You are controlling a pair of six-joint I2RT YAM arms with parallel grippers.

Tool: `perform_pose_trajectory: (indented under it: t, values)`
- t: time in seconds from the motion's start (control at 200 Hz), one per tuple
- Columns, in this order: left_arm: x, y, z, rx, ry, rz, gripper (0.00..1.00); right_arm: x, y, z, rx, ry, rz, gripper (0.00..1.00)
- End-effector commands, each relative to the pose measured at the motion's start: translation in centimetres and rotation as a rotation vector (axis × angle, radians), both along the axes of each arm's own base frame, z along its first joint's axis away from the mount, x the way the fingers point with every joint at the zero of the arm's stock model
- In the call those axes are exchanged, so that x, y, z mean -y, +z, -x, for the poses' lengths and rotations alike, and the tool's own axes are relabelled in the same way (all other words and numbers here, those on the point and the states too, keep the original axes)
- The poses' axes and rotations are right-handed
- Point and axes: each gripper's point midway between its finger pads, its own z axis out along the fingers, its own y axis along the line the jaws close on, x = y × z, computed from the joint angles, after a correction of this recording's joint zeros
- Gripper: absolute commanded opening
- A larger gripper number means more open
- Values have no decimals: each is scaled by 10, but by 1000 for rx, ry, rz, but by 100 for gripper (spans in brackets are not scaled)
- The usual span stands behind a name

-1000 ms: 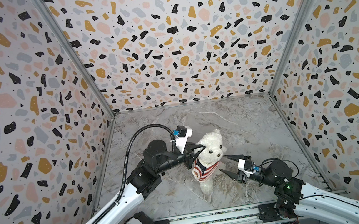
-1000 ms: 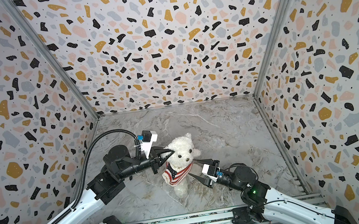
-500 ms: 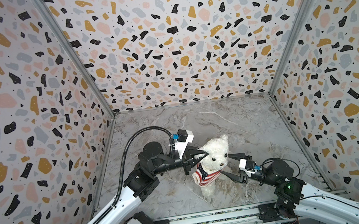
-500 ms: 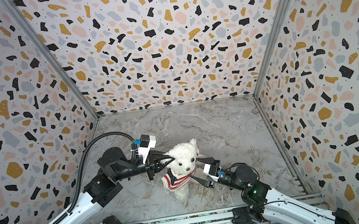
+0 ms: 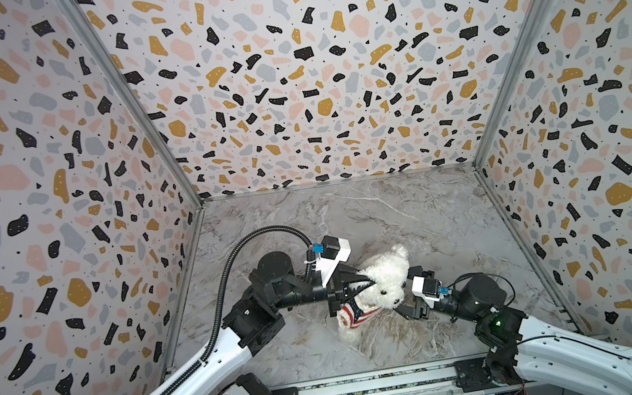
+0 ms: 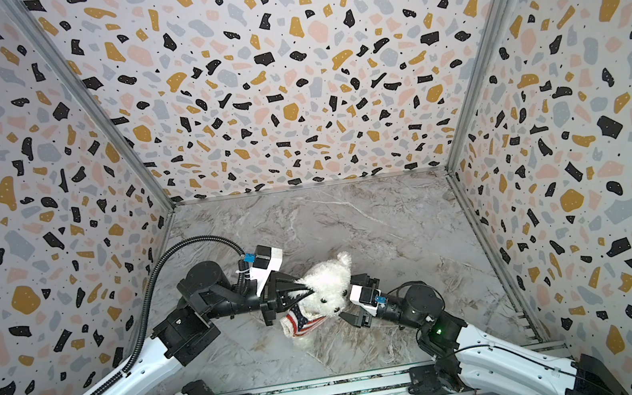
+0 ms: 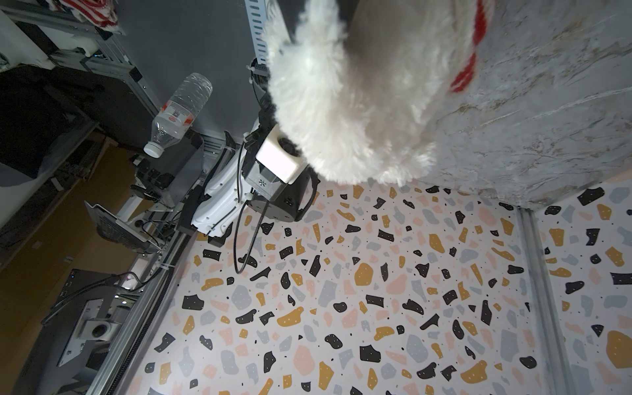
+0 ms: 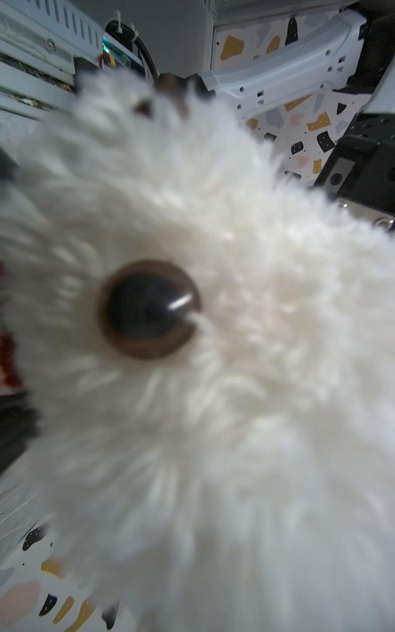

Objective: Dress the teddy bear

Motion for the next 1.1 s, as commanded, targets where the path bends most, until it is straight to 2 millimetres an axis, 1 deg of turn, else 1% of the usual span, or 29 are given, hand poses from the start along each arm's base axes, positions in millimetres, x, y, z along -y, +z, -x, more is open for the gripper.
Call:
perform_pose_trajectory:
  t: [0.0, 0.05, 0.095, 0.13, 0.135, 0.145, 0.17, 0.235, 0.31, 0.446, 0.501, 0.516, 0.536, 0.611, 0.631, 0.661, 0.686, 0.701, 0.741, 0.786, 0.821, 0.916, 0.966, 1.021, 1.096]
  values:
    - [2, 13, 13, 72, -60, 53, 0, -4, 40, 18, 107, 105, -77, 67]
    - [3, 12, 12, 72, -55, 49, 0, -4, 42, 21, 119, 118, -80, 62]
    - [3, 12, 11, 77, -50, 49, 0, -4, 43, 23, 133, 126, -82, 55]
    - [3, 12, 9, 80, -43, 48, 0, -3, 43, 24, 141, 125, -85, 48]
    - [4, 9, 9, 71, -42, 38, 0, -2, 44, 24, 146, 124, -88, 45]
    - [4, 6, 8, 64, -39, 28, 0, -2, 44, 24, 147, 125, -87, 44]
    - [4, 4, 6, 61, -26, 19, 0, -1, 44, 26, 152, 126, -88, 36]
    - [4, 0, 0, 64, 6, 0, 0, 1, 45, 28, 162, 126, -93, 25]
    - [6, -6, -6, 58, 28, -23, 0, 3, 44, 28, 165, 118, -90, 17]
    - [9, -15, -16, 53, 68, -60, 0, 3, 37, 22, 159, 84, -69, 3]
    - [9, -19, -22, 52, 98, -79, 0, 4, 35, 19, 157, 66, -65, 0]
    - [9, -20, -24, 49, 108, -85, 3, 4, 34, 17, 157, 56, -63, 0]
    - [9, -21, -26, 50, 121, -91, 10, 5, 33, 15, 155, 46, -62, 0]
    - [8, -27, -31, 45, 150, -120, 46, 7, 27, 1, 138, -34, -45, 0]
    - [7, -28, -32, 48, 156, -128, 58, 7, 23, -5, 136, -62, -26, 0]
    - [6, -29, -34, 49, 168, -145, 70, 8, 20, -10, 141, -89, -1, 0]
    - [5, -31, -36, 53, 182, -162, 77, 8, 17, -16, 136, -122, 21, 0]
    - [4, -32, -38, 53, 194, -172, 79, 10, 13, -24, 128, -159, 41, 0]
    - [1, -33, -43, 57, 231, -193, 86, 13, 10, -35, 122, -223, 70, 0]
    - [-3, -35, -50, 60, 277, -221, 91, 17, 4, -47, 123, -292, 111, 0]
    - [-6, -37, -55, 57, 312, -238, 94, 21, 1, -56, 128, -351, 139, 0]
    - [-11, -35, -67, 39, 381, -251, 95, 36, -2, -80, 151, -515, 174, 0]
    - [-12, -30, -70, 29, 403, -241, 95, 41, -1, -88, 184, -581, 190, 0]
    - [-12, -26, -73, 21, 419, -235, 95, 41, -1, -93, 226, -620, 213, 0]
    - [-13, -22, -76, 29, 430, -262, 95, 34, -6, -98, 289, -645, 290, 0]
